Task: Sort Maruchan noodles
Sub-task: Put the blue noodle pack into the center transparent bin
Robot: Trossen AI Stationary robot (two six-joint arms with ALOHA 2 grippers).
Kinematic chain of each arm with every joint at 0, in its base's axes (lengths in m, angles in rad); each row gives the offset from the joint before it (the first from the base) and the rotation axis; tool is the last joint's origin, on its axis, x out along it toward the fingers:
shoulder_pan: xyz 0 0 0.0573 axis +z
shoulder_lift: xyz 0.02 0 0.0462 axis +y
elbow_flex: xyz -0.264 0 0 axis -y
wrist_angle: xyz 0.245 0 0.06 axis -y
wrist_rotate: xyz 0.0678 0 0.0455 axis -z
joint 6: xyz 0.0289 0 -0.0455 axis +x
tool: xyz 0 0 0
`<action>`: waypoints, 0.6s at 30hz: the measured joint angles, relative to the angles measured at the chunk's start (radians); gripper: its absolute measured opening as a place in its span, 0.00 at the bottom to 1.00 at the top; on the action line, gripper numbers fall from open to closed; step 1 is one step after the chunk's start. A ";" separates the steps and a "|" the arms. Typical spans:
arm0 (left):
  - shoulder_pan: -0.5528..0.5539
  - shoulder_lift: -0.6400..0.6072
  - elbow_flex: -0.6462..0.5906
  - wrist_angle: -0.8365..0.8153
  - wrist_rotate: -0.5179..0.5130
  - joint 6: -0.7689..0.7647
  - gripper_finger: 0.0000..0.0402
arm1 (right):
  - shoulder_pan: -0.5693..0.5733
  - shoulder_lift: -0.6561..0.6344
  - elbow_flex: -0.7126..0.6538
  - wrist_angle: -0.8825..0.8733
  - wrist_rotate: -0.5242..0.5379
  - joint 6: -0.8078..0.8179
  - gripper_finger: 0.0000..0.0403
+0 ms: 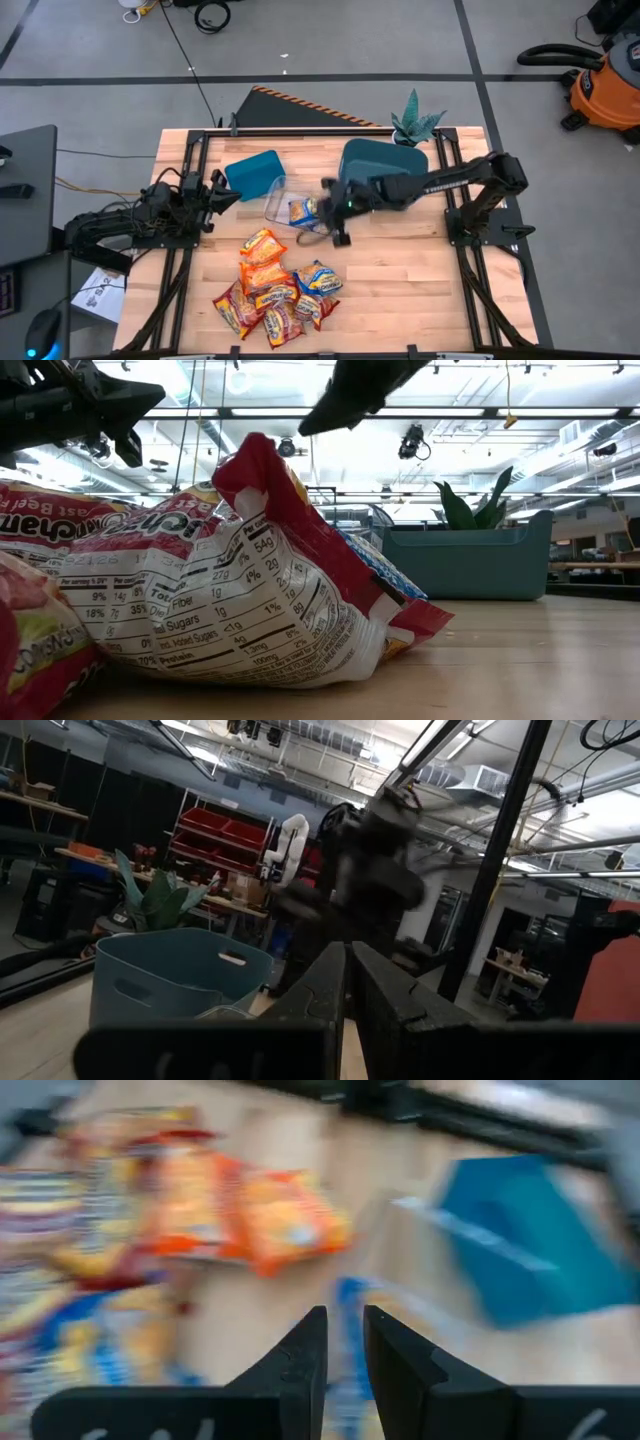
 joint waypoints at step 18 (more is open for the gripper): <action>0.000 0.000 0.000 0.000 0.000 0.000 0.06 | 0.226 0.275 0.087 0.127 -0.080 0.222 0.31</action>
